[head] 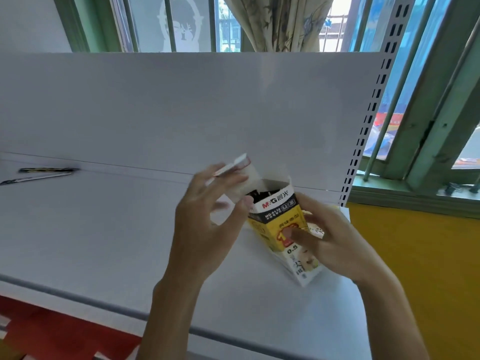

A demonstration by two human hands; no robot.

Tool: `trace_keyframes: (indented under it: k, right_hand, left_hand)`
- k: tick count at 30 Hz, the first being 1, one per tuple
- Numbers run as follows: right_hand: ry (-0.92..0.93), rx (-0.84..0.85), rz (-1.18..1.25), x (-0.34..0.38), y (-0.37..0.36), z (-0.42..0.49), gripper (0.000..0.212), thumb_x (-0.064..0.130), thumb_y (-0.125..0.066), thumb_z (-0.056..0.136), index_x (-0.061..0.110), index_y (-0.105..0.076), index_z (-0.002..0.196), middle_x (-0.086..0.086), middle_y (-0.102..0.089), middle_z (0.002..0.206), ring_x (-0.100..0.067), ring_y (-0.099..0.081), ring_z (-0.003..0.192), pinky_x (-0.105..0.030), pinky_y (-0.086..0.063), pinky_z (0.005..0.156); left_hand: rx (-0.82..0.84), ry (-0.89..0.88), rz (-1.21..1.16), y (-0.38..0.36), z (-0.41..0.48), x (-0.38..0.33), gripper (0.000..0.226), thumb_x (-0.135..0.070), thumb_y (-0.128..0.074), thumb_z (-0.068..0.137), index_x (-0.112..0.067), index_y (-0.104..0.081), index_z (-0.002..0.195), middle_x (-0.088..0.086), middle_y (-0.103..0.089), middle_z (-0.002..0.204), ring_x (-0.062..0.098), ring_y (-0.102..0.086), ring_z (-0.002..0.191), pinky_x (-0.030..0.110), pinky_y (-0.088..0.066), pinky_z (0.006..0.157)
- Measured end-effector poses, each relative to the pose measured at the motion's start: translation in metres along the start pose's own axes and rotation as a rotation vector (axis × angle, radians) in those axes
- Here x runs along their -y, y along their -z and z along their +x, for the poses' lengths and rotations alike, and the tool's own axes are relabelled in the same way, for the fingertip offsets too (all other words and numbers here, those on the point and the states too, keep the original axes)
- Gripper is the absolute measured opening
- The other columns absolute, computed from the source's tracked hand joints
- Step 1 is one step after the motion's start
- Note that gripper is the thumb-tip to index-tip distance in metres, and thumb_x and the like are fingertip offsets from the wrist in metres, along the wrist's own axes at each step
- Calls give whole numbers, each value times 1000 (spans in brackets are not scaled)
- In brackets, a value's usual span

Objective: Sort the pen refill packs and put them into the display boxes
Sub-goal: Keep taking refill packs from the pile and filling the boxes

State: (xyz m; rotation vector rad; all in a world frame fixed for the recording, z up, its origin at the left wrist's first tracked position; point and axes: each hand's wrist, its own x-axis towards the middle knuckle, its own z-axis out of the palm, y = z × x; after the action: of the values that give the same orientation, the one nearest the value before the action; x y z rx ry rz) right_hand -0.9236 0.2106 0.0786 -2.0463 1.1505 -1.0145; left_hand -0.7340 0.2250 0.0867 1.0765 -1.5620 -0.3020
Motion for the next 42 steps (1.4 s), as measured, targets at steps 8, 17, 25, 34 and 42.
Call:
trace_keyframes:
  k: [8,17,25,34,42]
  right_hand:
    - [-89,-92,-316,-26,-28,-6,76,40,-78,64,38,-40,130,22,-39,116,-6,-42,112,-32,-41,97]
    - [-233,-110,-617,-42,-36,-15,56,28,-72,74,30,-51,126,12,-39,136,-12,-25,129,-31,-22,106]
    - [-57,-186,-331,14,-112,36,35,19,-67,81,20,-59,115,7,-56,102,-7,-51,86,-10,-37,69]
    - [20,95,-132,103,-311,102,13,25,-60,86,26,-60,99,14,-61,98,-5,-58,88,-36,-50,83]
    - [59,248,-30,163,-442,134,13,24,-61,85,26,-61,98,15,-62,97,-6,-60,89,-29,-49,79]
  left_hand:
    - [-87,625,-434,-27,-26,31,50,-39,-68,71,-15,-62,115,7,-67,102,11,-69,83,32,-58,69]
    - [169,522,225,-27,-43,70,3,-34,-67,78,-32,-66,76,-6,-56,107,11,-53,101,20,-34,79]
    - [-94,418,405,78,-58,97,17,-22,-62,84,-21,-66,101,-4,-62,102,16,-56,93,29,-45,80]
    - [-306,472,758,291,-90,133,10,-16,-63,81,-16,-67,91,-2,-64,93,18,-57,91,24,-37,76]
    - [-158,477,814,392,-111,166,19,-27,-58,87,-23,-64,105,-12,-58,107,1,-49,103,4,-33,74]
